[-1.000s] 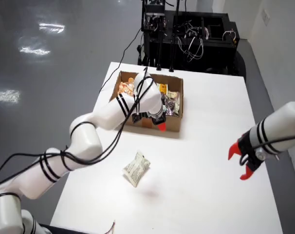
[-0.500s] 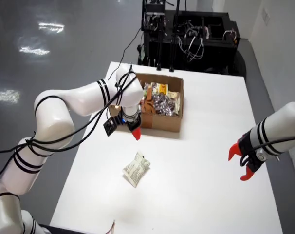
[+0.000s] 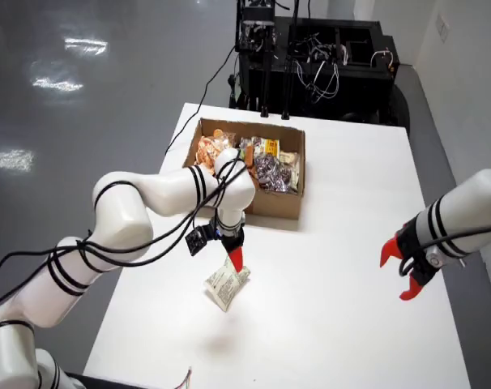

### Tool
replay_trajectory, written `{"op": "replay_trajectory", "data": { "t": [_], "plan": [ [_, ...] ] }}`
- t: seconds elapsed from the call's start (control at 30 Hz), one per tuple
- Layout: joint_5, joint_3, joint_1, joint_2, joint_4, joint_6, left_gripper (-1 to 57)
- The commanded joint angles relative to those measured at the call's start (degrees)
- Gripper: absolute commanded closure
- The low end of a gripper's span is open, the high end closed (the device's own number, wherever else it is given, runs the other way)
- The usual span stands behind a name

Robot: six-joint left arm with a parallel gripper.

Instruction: Grasp a snack and put it in the bin.

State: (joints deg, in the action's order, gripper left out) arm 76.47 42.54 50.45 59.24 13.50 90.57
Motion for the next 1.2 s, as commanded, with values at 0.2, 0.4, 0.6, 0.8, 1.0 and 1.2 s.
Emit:
{"op": "replay_trajectory", "data": {
  "t": [0.2, 0.4, 0.6, 0.8, 1.0, 1.2],
  "plan": [
    [0.39, -3.76, -0.57, 5.67, -1.69, -0.57, 10.9],
    [0.49, -2.29, -1.66, 5.82, -1.57, -0.57, 10.2],
    [0.48, -1.27, -2.18, 6.79, -1.40, -0.57, 10.2],
    [0.44, -1.56, -2.67, 8.22, -1.02, -0.57, 10.3],
    [0.43, -5.06, -3.22, 11.35, -1.14, -0.57, 10.1],
    [0.43, -9.33, -3.59, 14.55, -1.91, -0.57, 9.9]
  ]
}}
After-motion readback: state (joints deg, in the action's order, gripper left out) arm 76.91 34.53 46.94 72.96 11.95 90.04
